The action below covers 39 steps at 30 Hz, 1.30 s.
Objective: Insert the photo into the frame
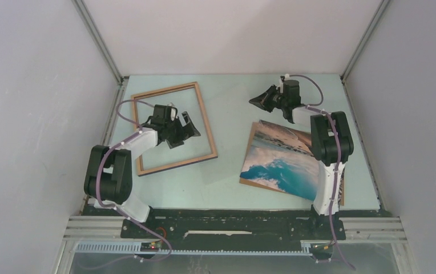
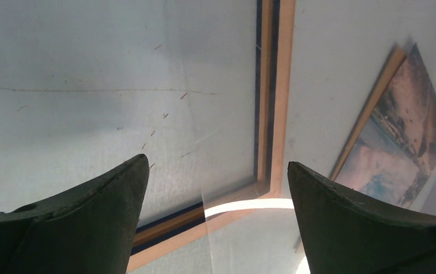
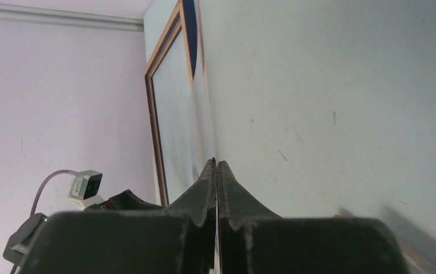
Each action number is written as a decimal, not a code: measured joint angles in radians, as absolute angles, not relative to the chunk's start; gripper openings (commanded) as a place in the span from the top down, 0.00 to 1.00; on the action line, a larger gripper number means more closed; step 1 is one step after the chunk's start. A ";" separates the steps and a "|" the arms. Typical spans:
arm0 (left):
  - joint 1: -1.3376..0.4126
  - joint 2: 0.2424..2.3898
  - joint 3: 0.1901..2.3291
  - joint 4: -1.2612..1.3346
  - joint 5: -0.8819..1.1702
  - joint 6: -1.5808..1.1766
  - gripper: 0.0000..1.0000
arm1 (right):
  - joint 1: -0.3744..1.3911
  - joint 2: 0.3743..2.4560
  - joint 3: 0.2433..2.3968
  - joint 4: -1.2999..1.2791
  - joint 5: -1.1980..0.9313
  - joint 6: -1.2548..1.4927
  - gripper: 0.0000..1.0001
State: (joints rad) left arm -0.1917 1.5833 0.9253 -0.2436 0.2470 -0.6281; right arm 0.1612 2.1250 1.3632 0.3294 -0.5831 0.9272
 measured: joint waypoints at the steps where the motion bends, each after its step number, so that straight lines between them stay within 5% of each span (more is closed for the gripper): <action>1: -0.191 1.589 0.925 -0.237 0.251 -0.628 0.00 | 0.165 2.125 1.366 0.334 -0.582 0.928 1.00; 26: -0.438 1.619 0.829 -0.135 0.440 -0.636 0.00 | 0.115 2.010 1.214 0.364 -0.566 0.826 1.00; 39: 0.194 1.308 0.894 -0.373 0.155 -0.575 0.00 | 0.150 2.013 1.205 0.402 -0.583 0.841 1.00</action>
